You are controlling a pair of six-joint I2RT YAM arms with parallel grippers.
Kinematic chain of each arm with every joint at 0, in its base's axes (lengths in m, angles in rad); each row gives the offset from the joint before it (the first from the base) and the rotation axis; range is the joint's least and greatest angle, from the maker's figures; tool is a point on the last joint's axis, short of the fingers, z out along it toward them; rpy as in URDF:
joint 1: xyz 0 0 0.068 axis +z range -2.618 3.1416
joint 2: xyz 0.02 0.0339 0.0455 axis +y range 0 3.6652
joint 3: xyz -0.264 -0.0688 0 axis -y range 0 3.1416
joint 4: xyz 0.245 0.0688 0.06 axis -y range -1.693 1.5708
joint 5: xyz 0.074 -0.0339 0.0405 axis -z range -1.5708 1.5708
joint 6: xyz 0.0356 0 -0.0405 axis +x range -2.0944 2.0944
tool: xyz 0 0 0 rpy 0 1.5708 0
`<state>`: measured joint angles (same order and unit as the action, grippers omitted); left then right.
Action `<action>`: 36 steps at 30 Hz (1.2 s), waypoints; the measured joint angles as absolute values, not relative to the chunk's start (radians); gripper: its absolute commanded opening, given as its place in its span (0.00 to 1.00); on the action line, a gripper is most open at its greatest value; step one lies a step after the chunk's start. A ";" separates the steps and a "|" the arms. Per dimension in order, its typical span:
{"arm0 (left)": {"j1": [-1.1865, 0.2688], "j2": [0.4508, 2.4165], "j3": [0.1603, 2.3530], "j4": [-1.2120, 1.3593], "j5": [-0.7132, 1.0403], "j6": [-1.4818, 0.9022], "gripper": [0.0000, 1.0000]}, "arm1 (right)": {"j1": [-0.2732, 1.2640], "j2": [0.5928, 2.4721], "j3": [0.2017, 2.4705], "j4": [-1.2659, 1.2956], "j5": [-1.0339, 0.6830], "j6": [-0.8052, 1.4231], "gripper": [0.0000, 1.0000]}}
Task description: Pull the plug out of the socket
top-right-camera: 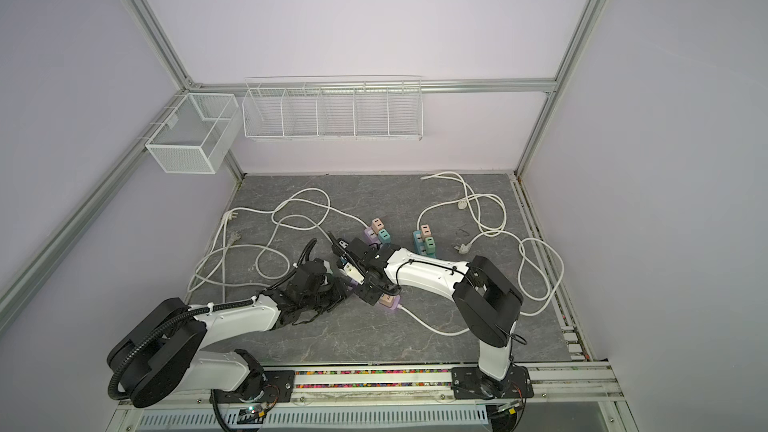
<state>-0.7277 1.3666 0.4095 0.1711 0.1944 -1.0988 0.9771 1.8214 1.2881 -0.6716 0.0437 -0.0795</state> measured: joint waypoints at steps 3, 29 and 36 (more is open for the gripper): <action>-0.735 1.377 0.410 0.191 0.184 -1.099 0.50 | 0.977 1.821 1.288 -0.670 0.035 -0.080 0.30; -0.736 1.461 0.373 0.388 0.178 -1.140 0.44 | 0.971 1.821 1.288 -0.667 0.025 -0.051 0.23; -0.749 1.477 0.380 0.395 0.154 -1.143 0.42 | 0.971 1.820 1.288 -0.663 0.056 -0.052 0.23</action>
<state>-0.7486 1.4765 0.3798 0.3954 0.1543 -1.1431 0.9714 1.8198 1.2881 -0.6628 0.0563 -0.0521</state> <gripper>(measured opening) 0.426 0.298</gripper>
